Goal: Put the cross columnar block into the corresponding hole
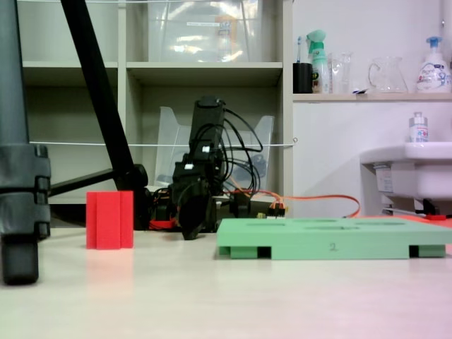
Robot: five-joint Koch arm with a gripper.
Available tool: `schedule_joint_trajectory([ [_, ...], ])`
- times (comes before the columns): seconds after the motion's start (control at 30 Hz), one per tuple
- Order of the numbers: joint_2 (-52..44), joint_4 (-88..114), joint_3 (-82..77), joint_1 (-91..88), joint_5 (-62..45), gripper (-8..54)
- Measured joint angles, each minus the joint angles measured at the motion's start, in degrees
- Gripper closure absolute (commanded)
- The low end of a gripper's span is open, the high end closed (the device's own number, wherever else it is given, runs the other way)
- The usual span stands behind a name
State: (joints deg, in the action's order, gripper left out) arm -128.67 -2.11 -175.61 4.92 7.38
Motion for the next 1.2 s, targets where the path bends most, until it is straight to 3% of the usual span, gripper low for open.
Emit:
schedule_joint_trajectory([
  [0.53, 0.0, 0.0, 0.0, -1.32, 2.64, 11.8],
  [0.63, 0.0, -1.05, 0.0, -0.09, 24.7, 11.8],
  [0.7, 0.0, -3.08, 0.62, 1.32, 47.37, 13.1],
  [0.83, 0.0, 8.61, 9.58, 4.75, 63.98, 15.1],
  [0.9, 0.0, 27.77, 24.43, 5.01, 73.83, 17.0],
  [1.0, 0.0, 45.44, 33.4, 7.12, 79.98, 17.5],
  [1.2, 0.0, 62.84, 45.7, 9.84, 77.08, 17.3],
])
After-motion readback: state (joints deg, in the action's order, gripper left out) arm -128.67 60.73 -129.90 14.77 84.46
